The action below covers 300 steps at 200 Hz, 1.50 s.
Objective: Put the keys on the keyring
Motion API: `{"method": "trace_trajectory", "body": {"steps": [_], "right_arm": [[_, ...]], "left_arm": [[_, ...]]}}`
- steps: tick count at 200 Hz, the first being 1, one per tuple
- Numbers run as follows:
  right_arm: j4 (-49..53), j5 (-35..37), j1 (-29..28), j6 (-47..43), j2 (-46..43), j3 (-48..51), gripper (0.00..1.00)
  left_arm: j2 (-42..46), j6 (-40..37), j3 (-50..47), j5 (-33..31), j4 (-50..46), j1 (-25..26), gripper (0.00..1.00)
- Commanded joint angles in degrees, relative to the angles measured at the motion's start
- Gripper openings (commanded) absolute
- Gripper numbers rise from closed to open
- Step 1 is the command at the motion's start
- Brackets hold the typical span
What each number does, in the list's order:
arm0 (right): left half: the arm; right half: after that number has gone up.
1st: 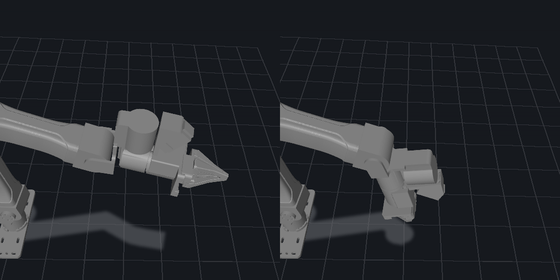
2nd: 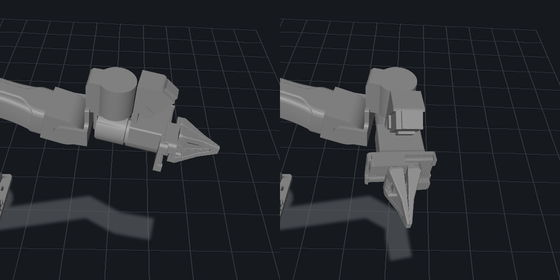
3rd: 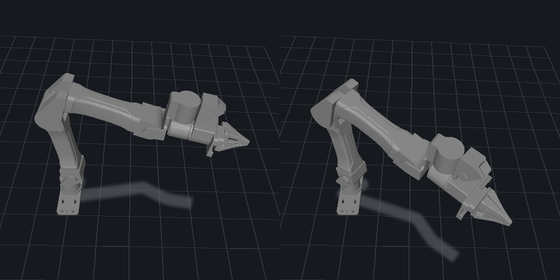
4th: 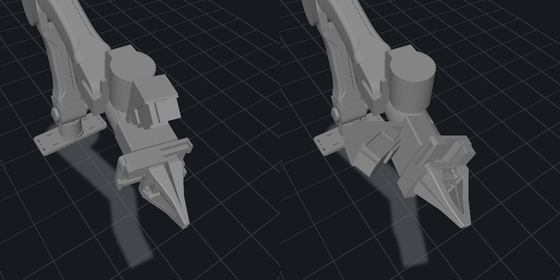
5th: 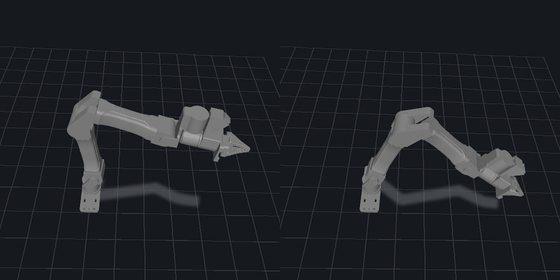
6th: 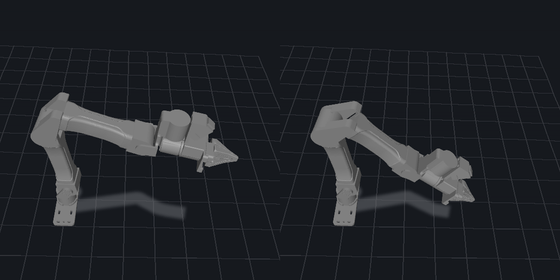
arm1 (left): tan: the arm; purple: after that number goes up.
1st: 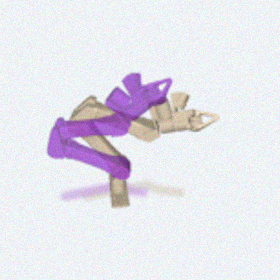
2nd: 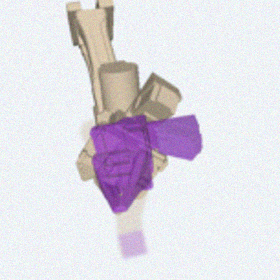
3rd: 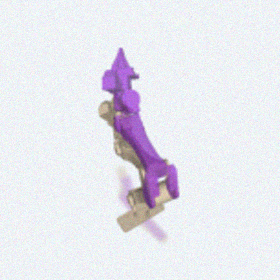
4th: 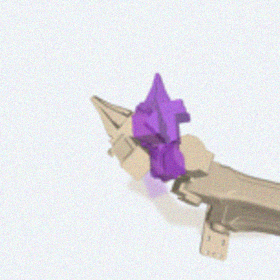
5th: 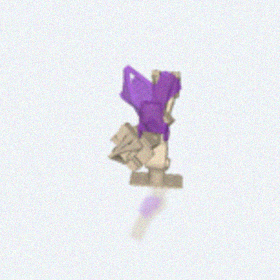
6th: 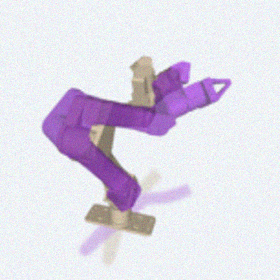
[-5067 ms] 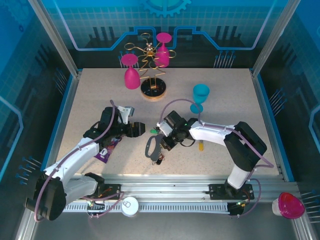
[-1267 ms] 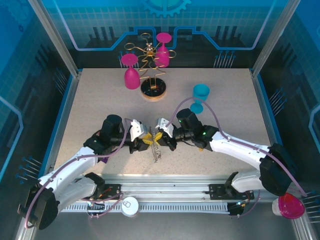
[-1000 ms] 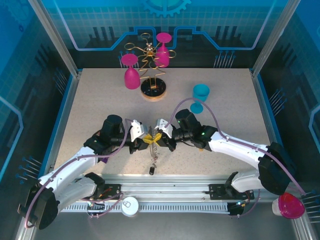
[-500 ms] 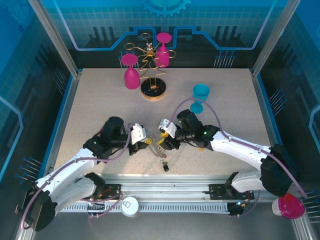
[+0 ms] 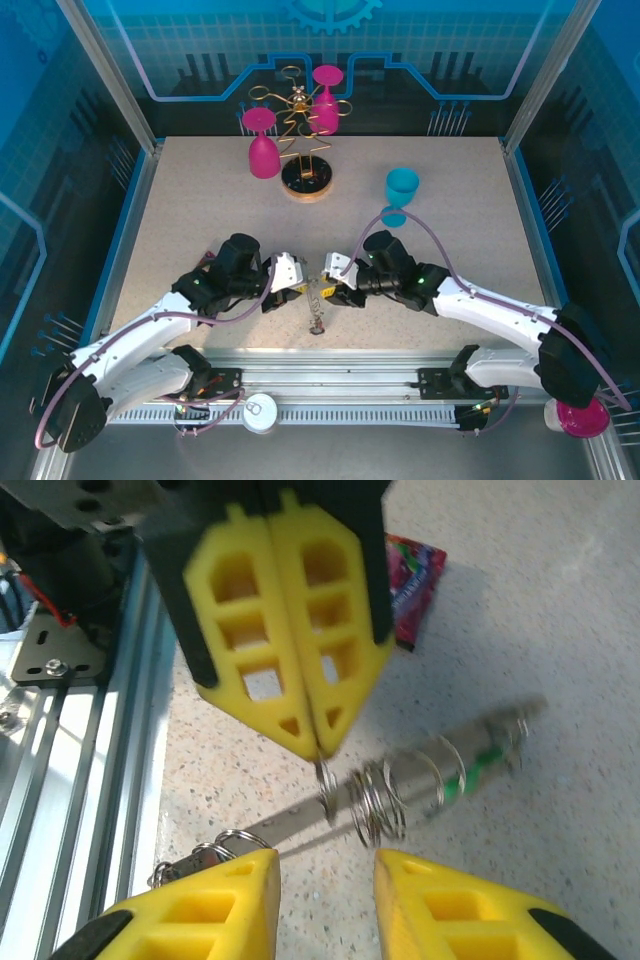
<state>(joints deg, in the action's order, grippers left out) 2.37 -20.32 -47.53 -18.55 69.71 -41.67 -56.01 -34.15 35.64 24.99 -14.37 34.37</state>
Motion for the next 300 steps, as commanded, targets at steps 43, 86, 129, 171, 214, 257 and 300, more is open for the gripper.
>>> {"method": "trace_trajectory", "body": {"steps": [43, 86, 129, 171, 214, 257, 300], "right_arm": [[-6.06, -2.27, -2.26, -2.07, 3.33, 0.10, 0.29], [-5.48, -1.13, -2.53, -2.98, 4.04, -0.20, 0.24], [-3.78, 0.02, -2.92, -4.35, 4.91, -1.28, 0.14], [-3.31, -0.05, -2.92, -4.66, 4.57, -1.66, 0.00], [-7.71, -3.87, -0.53, -1.48, 0.40, 1.52, 0.00], [-14.14, -8.59, 1.13, 1.16, -3.59, 5.51, 0.00], [-18.72, -9.25, 1.39, 3.66, -5.19, 7.04, 0.00]], "left_arm": [[-0.10, -1.69, 1.98, 0.43, 0.15, 1.20, 0.00], [0.11, -2.03, 1.97, 0.98, 0.04, 1.45, 0.00], [0.14, -2.26, 2.24, 0.80, -0.04, 1.93, 0.00], [0.41, -2.22, 2.68, -0.04, -0.56, 2.15, 0.00], [4.16, 2.95, -0.31, -4.26, 2.29, 1.89, 0.30], [8.41, 10.79, -5.09, -0.83, 7.47, 1.92, 0.32], [8.05, 13.96, -6.02, 5.30, 10.41, 1.92, 0.33]]}}
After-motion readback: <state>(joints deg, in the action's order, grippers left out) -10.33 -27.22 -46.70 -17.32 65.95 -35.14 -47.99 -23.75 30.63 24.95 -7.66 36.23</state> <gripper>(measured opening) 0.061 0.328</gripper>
